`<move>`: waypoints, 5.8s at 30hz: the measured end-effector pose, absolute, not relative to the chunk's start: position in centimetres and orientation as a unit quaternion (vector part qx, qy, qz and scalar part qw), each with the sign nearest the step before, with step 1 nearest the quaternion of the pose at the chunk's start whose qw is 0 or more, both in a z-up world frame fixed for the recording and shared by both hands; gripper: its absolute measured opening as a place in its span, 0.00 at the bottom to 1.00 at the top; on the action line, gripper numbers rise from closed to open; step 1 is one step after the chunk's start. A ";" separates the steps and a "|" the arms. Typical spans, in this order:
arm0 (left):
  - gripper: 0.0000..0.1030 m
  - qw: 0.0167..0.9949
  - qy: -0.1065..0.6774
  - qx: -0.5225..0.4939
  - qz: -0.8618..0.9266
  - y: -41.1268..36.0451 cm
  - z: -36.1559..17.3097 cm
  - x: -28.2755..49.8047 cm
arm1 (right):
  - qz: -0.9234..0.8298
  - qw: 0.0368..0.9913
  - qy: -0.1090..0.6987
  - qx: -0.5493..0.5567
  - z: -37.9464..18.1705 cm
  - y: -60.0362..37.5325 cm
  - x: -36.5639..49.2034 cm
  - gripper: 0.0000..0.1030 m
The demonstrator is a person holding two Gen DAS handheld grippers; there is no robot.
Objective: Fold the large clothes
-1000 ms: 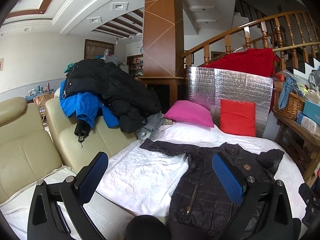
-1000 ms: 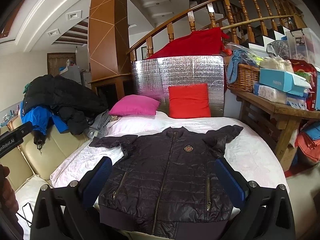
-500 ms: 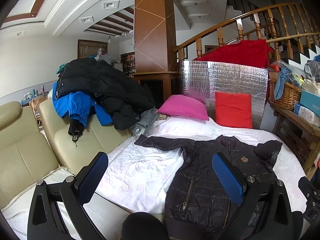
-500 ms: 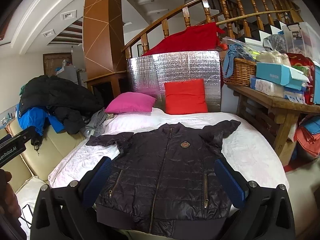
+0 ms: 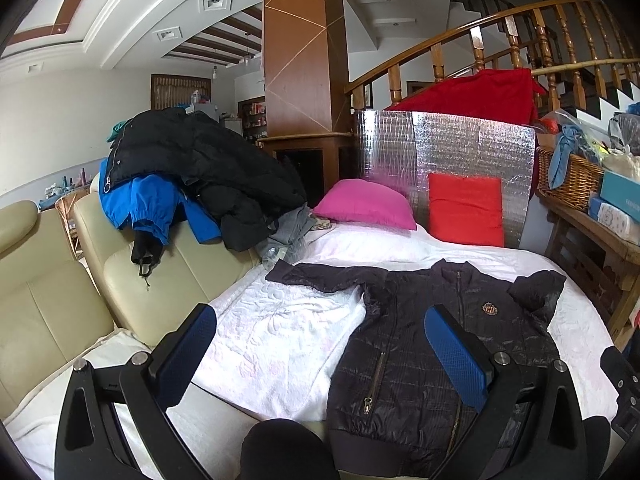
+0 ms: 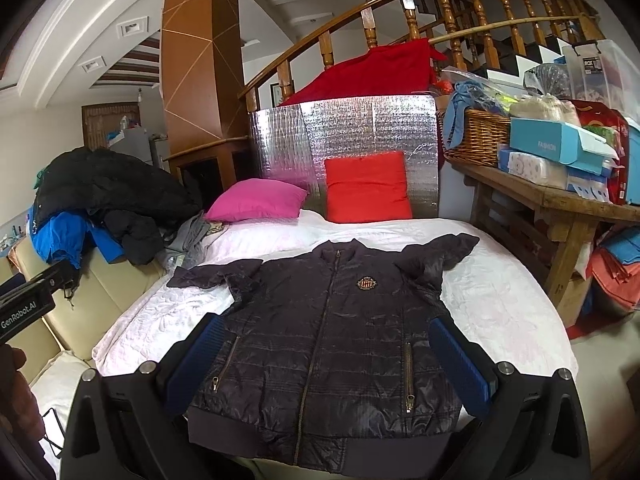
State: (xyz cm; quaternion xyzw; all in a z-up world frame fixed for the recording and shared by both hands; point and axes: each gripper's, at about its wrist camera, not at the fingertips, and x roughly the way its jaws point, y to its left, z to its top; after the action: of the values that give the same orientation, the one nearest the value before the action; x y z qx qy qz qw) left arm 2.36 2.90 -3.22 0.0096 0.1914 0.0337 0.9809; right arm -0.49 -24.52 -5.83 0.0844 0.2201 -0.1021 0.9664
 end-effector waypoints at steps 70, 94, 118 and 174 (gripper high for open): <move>1.00 0.882 0.471 0.003 0.004 -15.5 -26.1 42.1 | -0.166 0.798 0.343 0.467 -26.2 -71.9 34.3 1.00; 1.00 0.849 0.524 0.041 -0.051 -15.8 -29.0 44.0 | -0.056 0.883 0.237 0.401 -17.7 -63.1 39.7 0.08; 1.00 0.930 0.362 -0.028 -0.057 -8.6 -22.5 43.2 | 0.190 0.749 0.445 0.452 -29.4 -40.7 38.4 0.85; 0.38 0.856 0.448 -0.033 -0.256 -20.9 -27.7 44.4 | -0.155 0.818 0.406 0.377 -31.8 -59.4 35.4 0.33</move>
State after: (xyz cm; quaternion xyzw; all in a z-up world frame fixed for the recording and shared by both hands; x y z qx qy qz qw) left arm 44.40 -20.90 -27.70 -0.0335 0.4483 -0.2561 0.8558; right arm 35.38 -59.40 -31.82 0.3775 0.4061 -0.1549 0.8177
